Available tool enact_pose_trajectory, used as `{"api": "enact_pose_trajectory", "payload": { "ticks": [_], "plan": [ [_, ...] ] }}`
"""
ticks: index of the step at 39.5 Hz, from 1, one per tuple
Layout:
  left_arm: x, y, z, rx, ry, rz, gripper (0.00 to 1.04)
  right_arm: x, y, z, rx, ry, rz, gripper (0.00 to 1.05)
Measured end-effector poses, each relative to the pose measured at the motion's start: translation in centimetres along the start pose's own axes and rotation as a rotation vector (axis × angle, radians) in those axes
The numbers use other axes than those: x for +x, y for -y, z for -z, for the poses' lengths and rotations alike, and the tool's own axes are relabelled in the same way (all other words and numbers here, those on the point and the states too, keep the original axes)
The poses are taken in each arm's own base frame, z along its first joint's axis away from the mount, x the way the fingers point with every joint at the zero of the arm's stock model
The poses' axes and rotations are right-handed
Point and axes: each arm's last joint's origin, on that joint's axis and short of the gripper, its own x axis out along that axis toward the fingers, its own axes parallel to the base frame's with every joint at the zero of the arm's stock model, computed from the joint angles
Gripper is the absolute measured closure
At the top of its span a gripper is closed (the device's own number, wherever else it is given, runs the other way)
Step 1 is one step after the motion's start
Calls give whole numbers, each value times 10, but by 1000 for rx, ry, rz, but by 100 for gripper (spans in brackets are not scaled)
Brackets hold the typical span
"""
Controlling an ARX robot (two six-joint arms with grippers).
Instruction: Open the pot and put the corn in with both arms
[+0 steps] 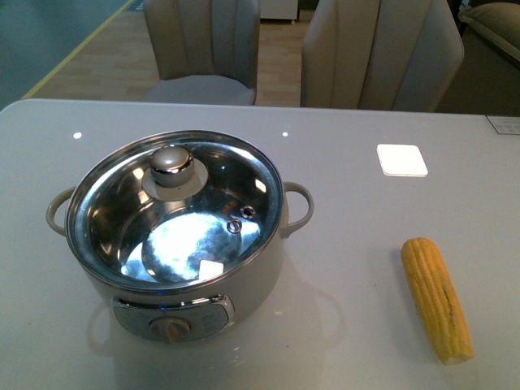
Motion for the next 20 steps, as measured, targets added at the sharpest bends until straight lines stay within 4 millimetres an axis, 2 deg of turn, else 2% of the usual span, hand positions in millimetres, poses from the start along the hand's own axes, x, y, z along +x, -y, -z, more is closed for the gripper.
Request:
{"api": "enact_pose_trajectory", "payload": {
  "ticks": [2,4,8,11,16,20],
  "plan": [
    [2,2,0,-50,-104,-8,7,0,0,0,0,0,0,9],
    [4,4,-3,-67,-123,2,7,0,0,0,0,0,0,9],
    [13,15,-20,-93,-85,63,7,0,0,0,0,1,0,9],
    [30,27,-27,-101,-67,131,7,0,0,0,0,1,0,9],
    [71,43,-15,-77,-54,179,7,0,0,0,0,1,0,9],
    [94,51,0,-16,-49,172,7,0,0,0,0,1,0,9]
  ]
}}
